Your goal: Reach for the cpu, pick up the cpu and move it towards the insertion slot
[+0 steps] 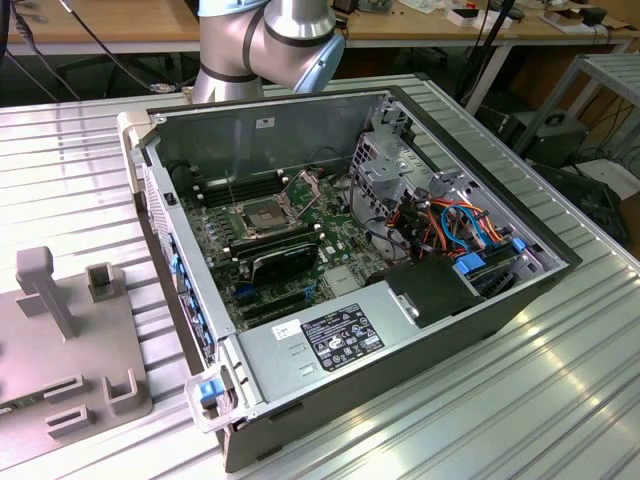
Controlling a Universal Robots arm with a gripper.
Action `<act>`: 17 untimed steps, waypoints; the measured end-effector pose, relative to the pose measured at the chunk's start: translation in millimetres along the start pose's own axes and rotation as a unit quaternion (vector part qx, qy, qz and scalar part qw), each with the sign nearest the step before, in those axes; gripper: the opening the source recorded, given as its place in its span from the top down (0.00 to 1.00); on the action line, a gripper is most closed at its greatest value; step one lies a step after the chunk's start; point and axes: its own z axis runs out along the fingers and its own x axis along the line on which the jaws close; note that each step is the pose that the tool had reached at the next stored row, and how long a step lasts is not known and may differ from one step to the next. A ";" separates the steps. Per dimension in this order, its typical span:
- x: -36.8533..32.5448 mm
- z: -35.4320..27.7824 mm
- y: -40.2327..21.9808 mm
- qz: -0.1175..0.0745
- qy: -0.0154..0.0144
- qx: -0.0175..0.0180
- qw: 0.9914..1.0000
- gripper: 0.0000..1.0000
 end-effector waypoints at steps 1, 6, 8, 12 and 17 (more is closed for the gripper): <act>-0.2 0.0 0.0 0.000 0.000 0.000 1.000 0.45; -1.8 -0.1 0.1 0.000 0.000 0.000 1.000 0.45; -2.3 0.0 0.1 0.000 0.000 0.000 1.000 0.45; -4.1 -0.1 0.1 0.000 0.000 0.000 1.000 0.45; -6.6 -0.2 0.2 0.000 0.000 0.000 1.000 0.45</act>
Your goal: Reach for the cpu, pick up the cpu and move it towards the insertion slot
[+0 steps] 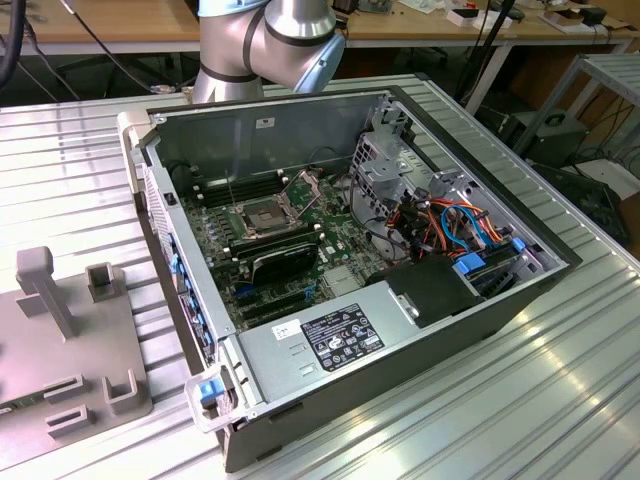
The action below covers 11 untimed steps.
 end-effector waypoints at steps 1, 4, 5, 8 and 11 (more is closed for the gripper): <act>-0.4 -0.1 0.0 0.000 0.000 0.000 1.000 0.45; -1.4 0.0 0.0 0.000 0.000 0.000 1.000 0.45; -2.3 -0.1 0.0 0.000 0.000 0.000 1.000 0.45; -4.5 -0.2 0.1 0.000 0.000 0.000 1.000 0.45; -7.1 -0.2 0.2 0.000 0.000 0.000 1.000 0.45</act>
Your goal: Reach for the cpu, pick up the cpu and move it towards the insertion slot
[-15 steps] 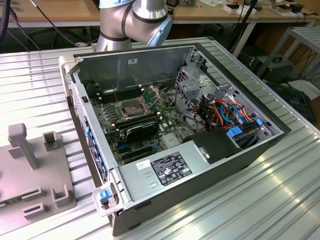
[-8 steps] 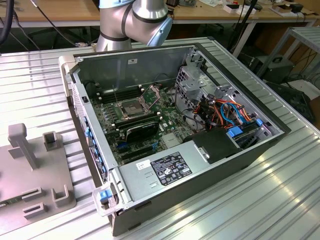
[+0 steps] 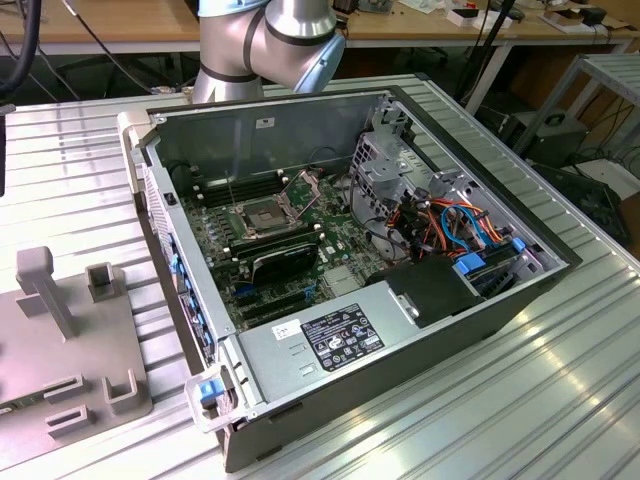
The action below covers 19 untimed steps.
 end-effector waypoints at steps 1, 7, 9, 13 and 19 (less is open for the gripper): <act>-0.6 0.0 0.0 0.000 0.000 0.000 1.000 0.45; -4.5 -0.1 0.1 0.000 0.000 0.000 1.000 0.45; -6.1 0.0 0.2 0.000 0.000 0.000 1.000 0.45; -9.3 -0.1 0.2 0.000 0.000 0.000 1.000 0.45; -21.4 0.0 0.6 0.000 0.000 0.000 1.000 0.45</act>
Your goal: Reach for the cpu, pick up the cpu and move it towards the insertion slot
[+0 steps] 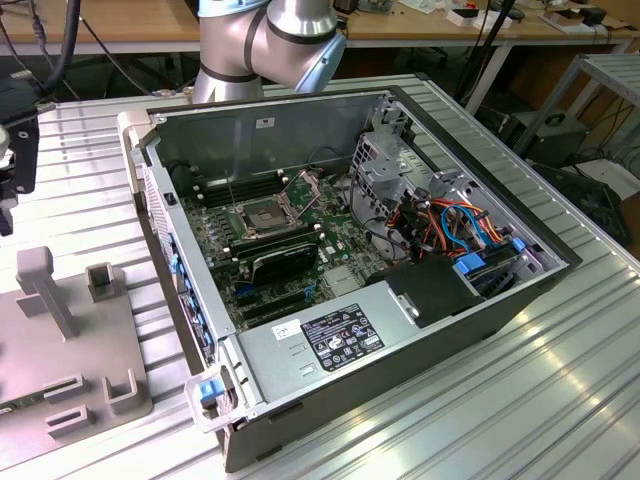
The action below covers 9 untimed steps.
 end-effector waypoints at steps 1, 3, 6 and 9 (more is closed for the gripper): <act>-2.8 0.0 0.1 0.000 0.000 0.000 1.000 0.45; -13.8 -0.2 0.3 0.000 0.000 0.000 1.000 0.45; -26.4 -0.6 0.7 0.000 0.000 0.000 1.000 0.45; -38.4 -0.8 1.0 0.000 0.000 0.000 1.000 0.45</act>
